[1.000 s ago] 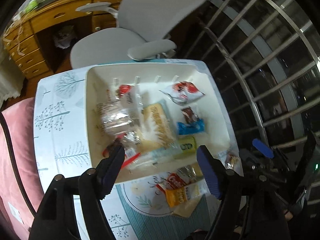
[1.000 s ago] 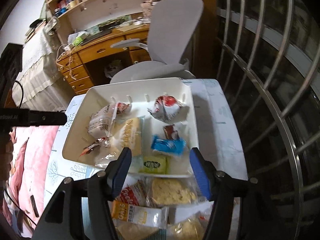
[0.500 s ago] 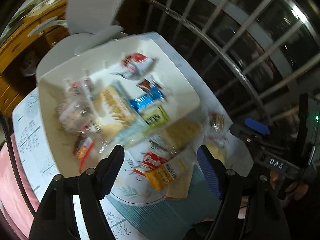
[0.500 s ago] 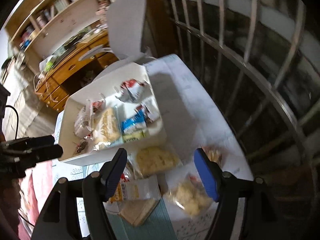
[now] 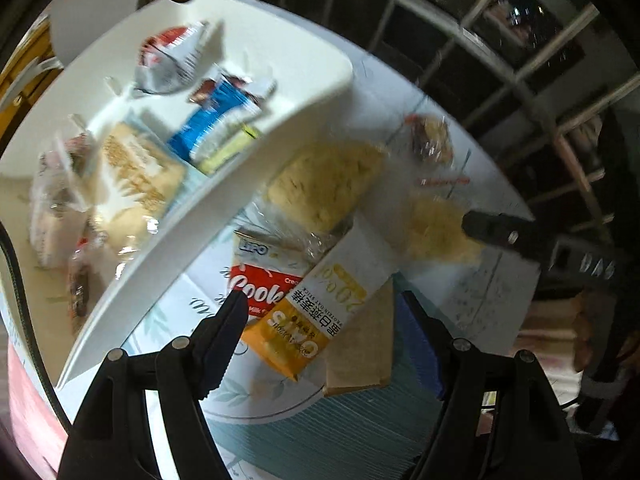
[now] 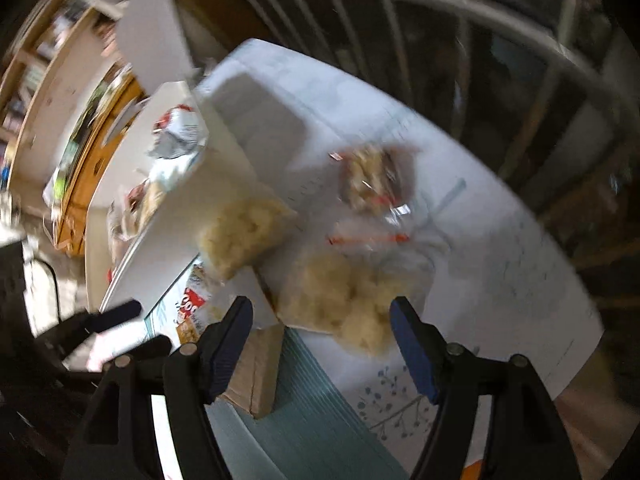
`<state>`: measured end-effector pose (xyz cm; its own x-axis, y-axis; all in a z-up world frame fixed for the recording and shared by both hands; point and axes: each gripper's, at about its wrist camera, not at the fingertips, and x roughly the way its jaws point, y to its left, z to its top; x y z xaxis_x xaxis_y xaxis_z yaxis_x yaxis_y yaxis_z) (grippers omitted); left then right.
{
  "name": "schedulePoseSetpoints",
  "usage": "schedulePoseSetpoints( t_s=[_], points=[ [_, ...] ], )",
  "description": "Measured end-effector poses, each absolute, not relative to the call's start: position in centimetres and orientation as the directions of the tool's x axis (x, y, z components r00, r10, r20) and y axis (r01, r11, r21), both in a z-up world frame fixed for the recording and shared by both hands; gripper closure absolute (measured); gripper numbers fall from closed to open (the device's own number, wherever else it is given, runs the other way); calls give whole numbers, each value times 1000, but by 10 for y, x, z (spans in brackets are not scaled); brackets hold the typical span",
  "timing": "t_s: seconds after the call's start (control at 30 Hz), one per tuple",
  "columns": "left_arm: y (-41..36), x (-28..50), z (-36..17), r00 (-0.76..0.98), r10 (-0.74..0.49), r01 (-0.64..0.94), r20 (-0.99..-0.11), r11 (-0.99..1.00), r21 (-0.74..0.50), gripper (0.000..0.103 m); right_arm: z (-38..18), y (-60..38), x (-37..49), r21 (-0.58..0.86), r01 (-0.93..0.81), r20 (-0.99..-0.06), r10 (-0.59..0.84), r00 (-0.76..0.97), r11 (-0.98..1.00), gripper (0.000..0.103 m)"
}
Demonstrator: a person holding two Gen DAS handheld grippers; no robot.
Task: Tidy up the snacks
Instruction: 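Move the left tool down to the orange-white biscuit box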
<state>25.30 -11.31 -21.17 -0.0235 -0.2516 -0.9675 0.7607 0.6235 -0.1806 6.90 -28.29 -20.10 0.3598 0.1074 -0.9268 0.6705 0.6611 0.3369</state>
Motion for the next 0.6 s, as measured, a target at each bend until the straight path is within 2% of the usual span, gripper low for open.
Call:
schedulePoseSetpoints(
  t_s=[0.23,0.33,0.47,0.6],
  points=[
    [-131,248,-240,6,-185,804,-983,586,-106,29,-223,-298,72,302,757,-951,133,277,580,19],
    [-133,251,-247,-7,-185,796,-983,593,-117,29,-229,-299,80,301,769,-953,170,249,564,13],
    [-134,253,-256,-45,-201,775,-979,611,-161,29,-238,-298,92,290,801,-954,220,202,523,11],
    [-134,246,-258,-29,-212,777,-977,610,-156,29,-248,-297,101,270,845,-950,270,156,462,11]
  ],
)
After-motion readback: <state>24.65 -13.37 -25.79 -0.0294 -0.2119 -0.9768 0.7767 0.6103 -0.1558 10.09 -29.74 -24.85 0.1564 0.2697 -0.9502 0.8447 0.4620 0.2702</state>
